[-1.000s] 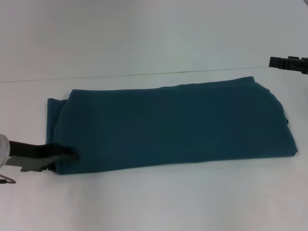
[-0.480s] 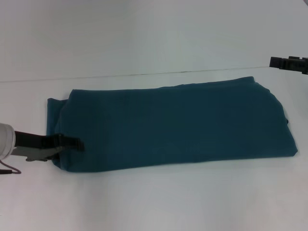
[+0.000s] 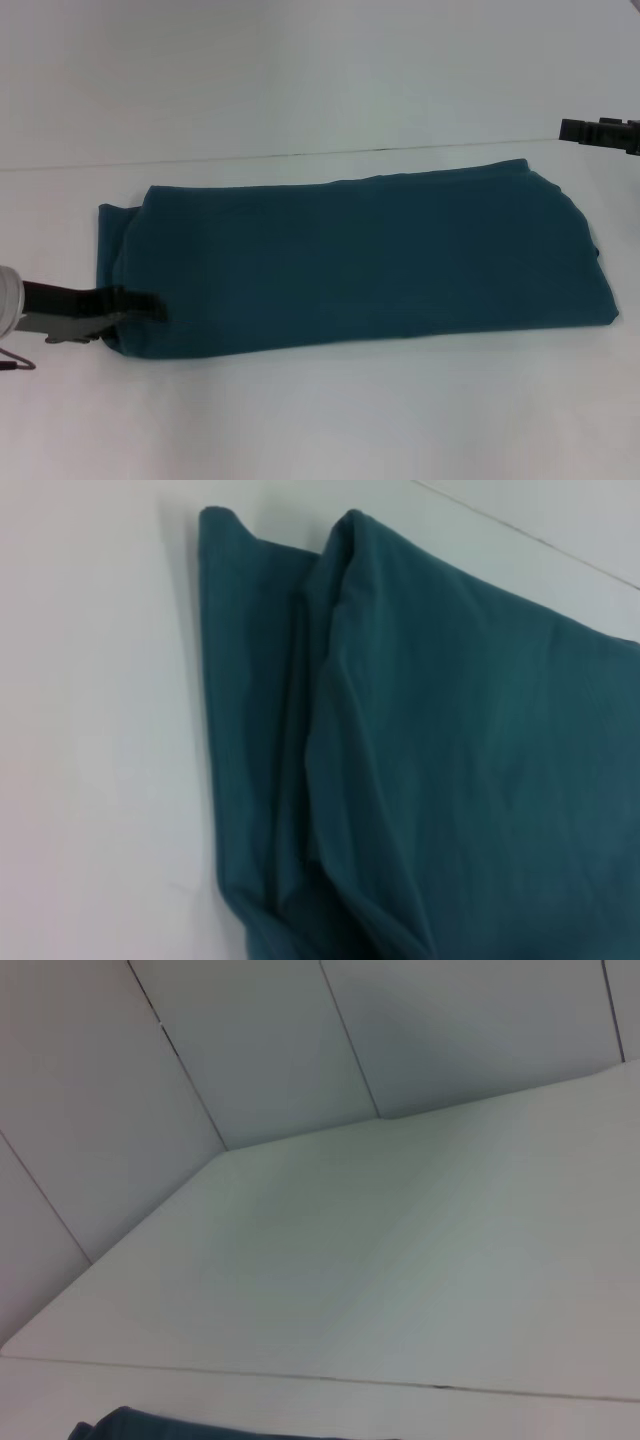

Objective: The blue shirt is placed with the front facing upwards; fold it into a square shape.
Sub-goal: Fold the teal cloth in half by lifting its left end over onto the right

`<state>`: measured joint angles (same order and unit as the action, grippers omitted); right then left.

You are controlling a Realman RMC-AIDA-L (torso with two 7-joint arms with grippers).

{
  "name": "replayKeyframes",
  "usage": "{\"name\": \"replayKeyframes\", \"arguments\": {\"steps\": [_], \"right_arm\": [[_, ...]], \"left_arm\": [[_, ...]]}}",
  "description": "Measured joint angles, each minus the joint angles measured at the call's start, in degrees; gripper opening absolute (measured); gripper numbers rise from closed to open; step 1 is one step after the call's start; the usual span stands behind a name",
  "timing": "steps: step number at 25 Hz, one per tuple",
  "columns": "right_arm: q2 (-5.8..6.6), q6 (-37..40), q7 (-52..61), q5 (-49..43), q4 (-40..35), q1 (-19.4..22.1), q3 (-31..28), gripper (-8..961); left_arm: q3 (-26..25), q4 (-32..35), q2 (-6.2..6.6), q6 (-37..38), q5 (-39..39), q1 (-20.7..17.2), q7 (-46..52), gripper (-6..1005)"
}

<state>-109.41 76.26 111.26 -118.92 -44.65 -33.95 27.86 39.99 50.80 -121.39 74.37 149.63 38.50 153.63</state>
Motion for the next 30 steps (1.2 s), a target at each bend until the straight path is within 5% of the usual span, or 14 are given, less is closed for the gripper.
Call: {"name": "replayKeyframes", "arguments": {"steps": [15,30], "right_arm": [[0.16,-0.18,0.25,-0.06,0.00,-0.07,0.00,900],[0.27,-0.20,0.35,-0.06,0.00,-0.35,0.00,899]], "left_arm": [[-0.06,1.63,0.79,6.57,2.40,-1.14,-0.28,724],[-0.05,1.31,0.83,5.25,3.36,-0.91,0.45,717]]}}
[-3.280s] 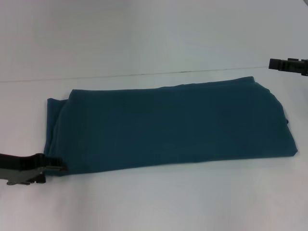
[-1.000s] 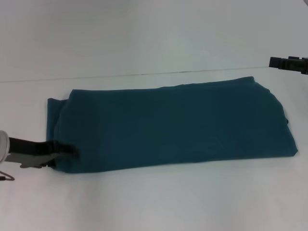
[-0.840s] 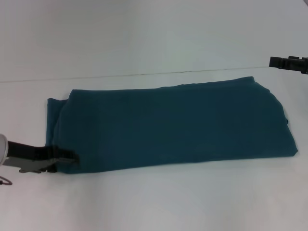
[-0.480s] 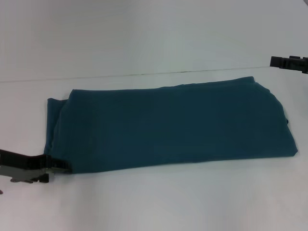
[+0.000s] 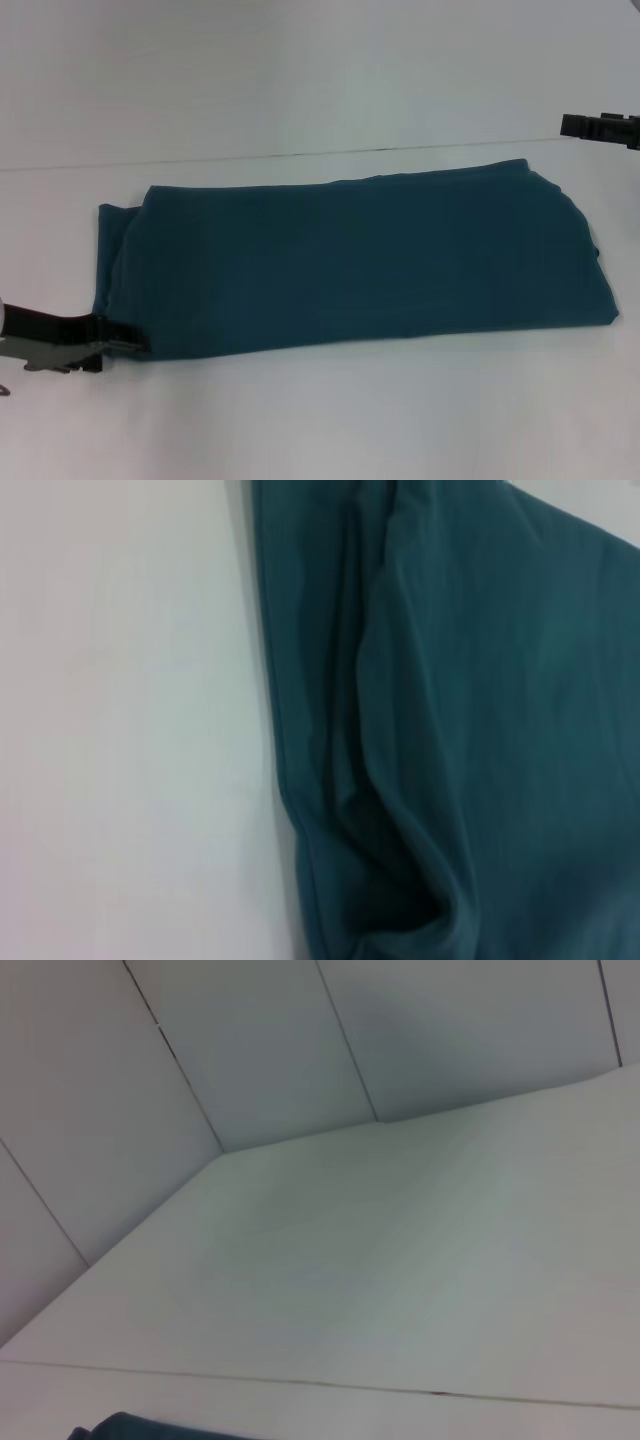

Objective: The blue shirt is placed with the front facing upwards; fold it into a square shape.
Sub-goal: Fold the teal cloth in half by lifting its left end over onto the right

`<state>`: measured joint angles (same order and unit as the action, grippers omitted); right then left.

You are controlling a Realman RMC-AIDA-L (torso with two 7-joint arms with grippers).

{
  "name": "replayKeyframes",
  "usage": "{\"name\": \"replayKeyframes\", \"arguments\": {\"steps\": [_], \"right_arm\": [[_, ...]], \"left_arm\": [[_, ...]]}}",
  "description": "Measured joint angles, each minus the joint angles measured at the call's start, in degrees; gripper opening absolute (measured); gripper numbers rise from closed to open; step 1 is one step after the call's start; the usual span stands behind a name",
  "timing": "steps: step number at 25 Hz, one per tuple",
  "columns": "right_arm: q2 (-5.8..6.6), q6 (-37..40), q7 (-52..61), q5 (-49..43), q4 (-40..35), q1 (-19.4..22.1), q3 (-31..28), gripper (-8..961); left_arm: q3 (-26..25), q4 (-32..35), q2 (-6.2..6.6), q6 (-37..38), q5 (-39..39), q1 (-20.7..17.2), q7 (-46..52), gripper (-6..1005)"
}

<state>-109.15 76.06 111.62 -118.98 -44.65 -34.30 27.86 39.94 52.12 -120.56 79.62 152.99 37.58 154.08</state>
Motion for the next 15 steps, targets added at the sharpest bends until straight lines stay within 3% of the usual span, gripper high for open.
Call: {"name": "replayKeyframes", "arguments": {"steps": [15], "right_arm": [[0.00,0.06,0.10,-0.02,0.00,0.02,0.00,900]], "left_arm": [[-0.28,0.14,-0.03,-3.73,0.13,-0.23,0.16,710]]}}
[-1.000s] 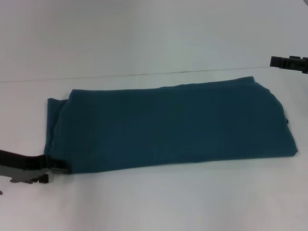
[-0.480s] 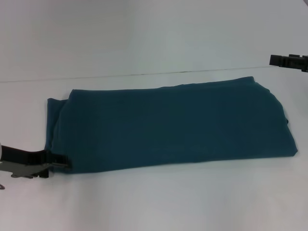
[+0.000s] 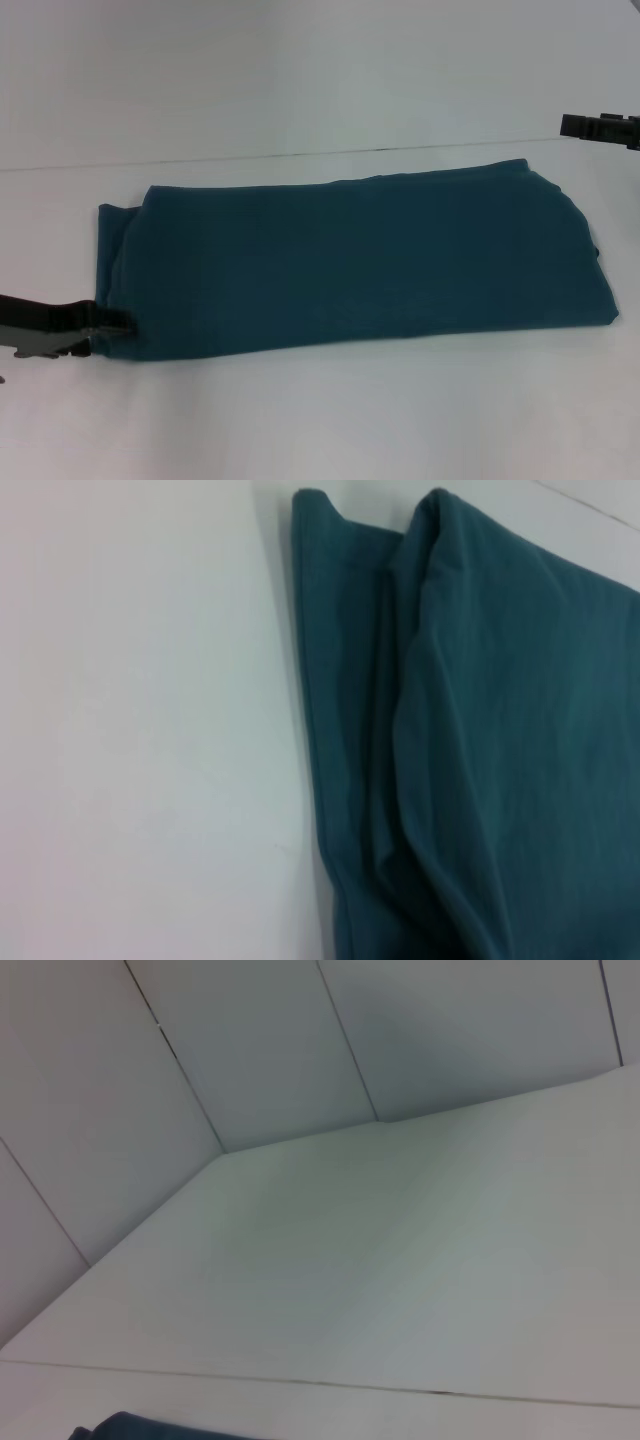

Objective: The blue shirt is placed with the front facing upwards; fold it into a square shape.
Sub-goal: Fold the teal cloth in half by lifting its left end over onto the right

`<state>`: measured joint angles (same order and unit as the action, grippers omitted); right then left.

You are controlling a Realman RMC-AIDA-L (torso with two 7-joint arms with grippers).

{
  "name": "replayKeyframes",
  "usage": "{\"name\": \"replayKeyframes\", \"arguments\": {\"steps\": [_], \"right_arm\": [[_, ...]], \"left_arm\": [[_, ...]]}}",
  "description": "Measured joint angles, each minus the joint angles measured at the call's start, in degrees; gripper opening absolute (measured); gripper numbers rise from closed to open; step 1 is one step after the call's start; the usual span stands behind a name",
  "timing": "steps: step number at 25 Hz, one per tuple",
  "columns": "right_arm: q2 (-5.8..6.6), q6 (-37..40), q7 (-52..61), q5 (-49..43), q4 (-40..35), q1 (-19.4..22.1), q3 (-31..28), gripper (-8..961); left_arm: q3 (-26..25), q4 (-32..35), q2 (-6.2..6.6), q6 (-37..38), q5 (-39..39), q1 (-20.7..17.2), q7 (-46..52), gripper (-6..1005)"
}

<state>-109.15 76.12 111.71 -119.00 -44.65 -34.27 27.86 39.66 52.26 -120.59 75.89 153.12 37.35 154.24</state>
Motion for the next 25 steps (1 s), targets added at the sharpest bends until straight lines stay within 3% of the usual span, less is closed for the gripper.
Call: {"name": "replayKeyframes", "arguments": {"steps": [25], "right_arm": [[0.00,-0.01,0.08,0.00,0.00,-0.04,0.00,899]], "left_arm": [[0.35,-0.97,0.00,-2.32,0.62,0.01,0.09,699]]}}
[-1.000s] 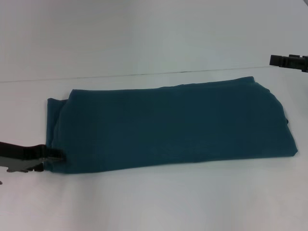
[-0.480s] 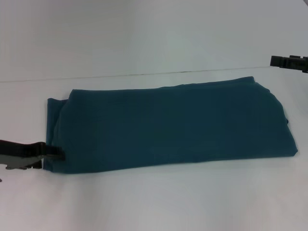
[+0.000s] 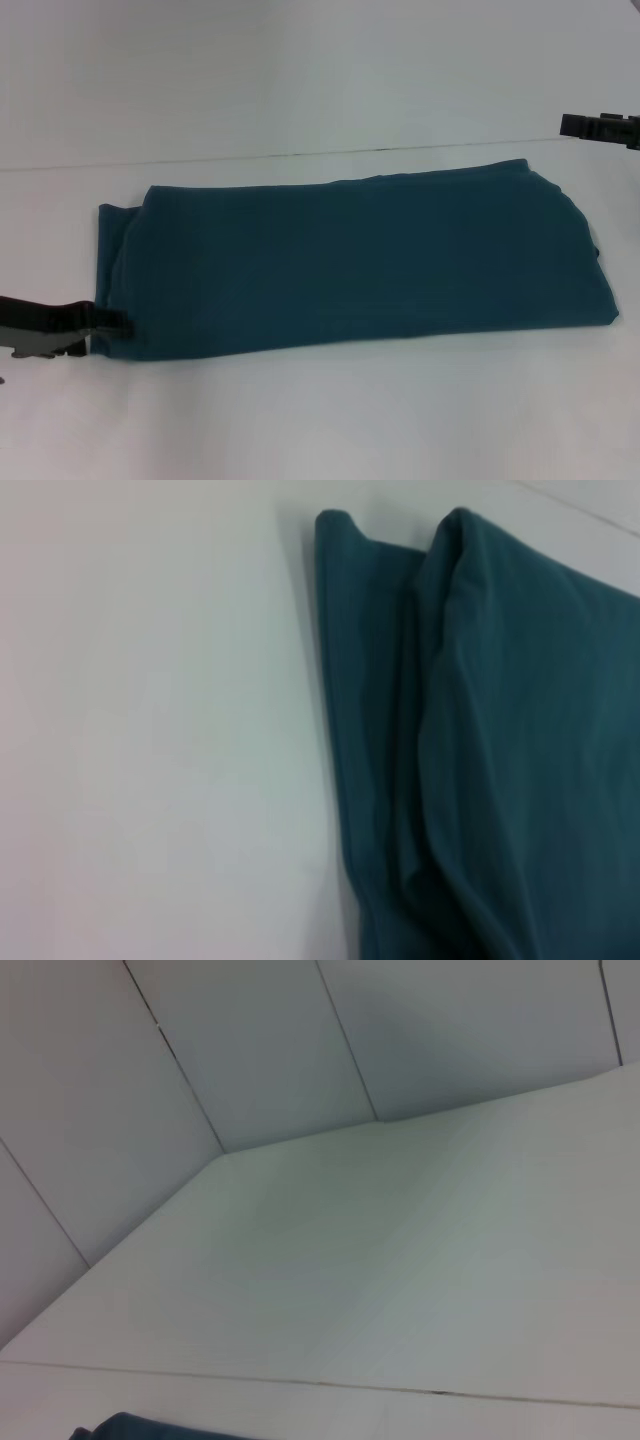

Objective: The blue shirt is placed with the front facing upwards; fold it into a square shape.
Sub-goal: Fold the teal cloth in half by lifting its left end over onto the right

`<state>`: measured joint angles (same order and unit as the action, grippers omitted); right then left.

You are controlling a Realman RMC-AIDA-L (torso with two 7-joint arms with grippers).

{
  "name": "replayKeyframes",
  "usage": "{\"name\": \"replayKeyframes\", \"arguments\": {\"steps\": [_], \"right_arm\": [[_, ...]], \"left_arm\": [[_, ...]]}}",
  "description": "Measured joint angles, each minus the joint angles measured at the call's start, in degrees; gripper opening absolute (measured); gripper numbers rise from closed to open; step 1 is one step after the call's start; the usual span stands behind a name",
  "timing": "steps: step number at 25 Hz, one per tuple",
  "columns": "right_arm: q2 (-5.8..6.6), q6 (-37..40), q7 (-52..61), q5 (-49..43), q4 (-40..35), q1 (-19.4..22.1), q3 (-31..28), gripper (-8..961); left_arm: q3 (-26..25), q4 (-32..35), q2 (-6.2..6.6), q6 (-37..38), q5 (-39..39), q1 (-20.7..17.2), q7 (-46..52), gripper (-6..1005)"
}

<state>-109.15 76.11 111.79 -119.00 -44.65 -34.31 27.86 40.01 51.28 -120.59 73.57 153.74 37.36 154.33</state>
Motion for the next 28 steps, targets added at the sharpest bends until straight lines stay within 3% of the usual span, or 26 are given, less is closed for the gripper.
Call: {"name": "replayKeyframes", "arguments": {"steps": [28], "right_arm": [[0.00,0.00,-0.07,0.00,0.00,0.06,0.00,900]], "left_arm": [[0.51,-1.02,-0.62,0.01,-0.06,1.82,-0.35,687]]}}
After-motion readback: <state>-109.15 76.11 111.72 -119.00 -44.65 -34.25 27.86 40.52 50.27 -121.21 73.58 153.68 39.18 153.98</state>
